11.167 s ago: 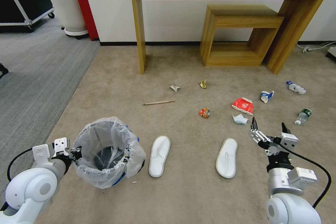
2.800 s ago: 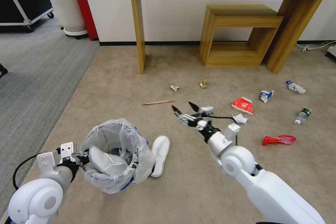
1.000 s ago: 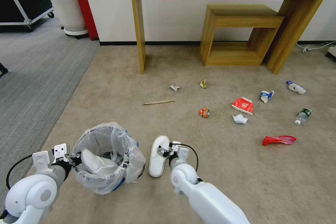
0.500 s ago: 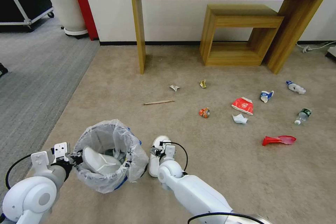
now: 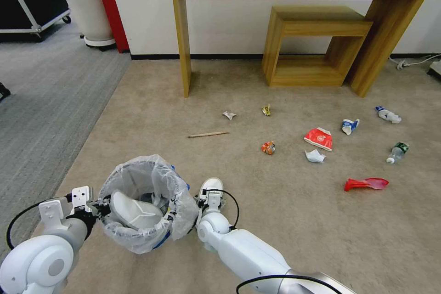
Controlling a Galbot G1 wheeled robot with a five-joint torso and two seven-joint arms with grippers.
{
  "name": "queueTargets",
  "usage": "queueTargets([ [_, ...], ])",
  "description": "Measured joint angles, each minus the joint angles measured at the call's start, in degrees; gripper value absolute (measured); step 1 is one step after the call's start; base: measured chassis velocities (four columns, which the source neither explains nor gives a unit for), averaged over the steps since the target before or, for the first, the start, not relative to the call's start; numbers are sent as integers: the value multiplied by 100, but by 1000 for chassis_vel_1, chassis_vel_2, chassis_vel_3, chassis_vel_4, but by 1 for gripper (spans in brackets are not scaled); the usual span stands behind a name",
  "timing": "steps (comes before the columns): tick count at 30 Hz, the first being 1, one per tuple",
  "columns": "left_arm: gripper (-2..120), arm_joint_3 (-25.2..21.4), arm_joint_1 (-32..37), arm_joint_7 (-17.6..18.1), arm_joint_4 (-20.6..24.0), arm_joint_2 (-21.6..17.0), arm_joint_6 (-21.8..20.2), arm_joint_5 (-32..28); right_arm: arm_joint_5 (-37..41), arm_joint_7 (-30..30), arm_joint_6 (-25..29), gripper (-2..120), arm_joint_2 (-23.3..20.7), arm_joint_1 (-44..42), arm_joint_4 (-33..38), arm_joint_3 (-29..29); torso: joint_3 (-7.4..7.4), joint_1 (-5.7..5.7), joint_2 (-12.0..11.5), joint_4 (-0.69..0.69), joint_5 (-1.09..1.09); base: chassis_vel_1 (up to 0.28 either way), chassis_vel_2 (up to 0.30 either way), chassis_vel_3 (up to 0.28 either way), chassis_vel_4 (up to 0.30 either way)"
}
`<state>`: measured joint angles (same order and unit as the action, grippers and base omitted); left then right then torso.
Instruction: Pick up the trash bin and place the garbage on the floor into it.
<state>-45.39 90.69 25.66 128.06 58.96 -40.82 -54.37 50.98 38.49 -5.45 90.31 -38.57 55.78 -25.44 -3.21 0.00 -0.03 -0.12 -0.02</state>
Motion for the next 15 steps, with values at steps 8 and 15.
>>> queueTargets([
  [8,0,-1,28,-22,63,0,22,17,-151,-204,148,74,105,63,-433,93,0,0,0,0,0,0,0,0,0],
  [15,0,1,60,-84,124,16,57,74,-188,-341,204,56,113,71,-654,155,0,0,0,0,1,0,0,0,0],
])
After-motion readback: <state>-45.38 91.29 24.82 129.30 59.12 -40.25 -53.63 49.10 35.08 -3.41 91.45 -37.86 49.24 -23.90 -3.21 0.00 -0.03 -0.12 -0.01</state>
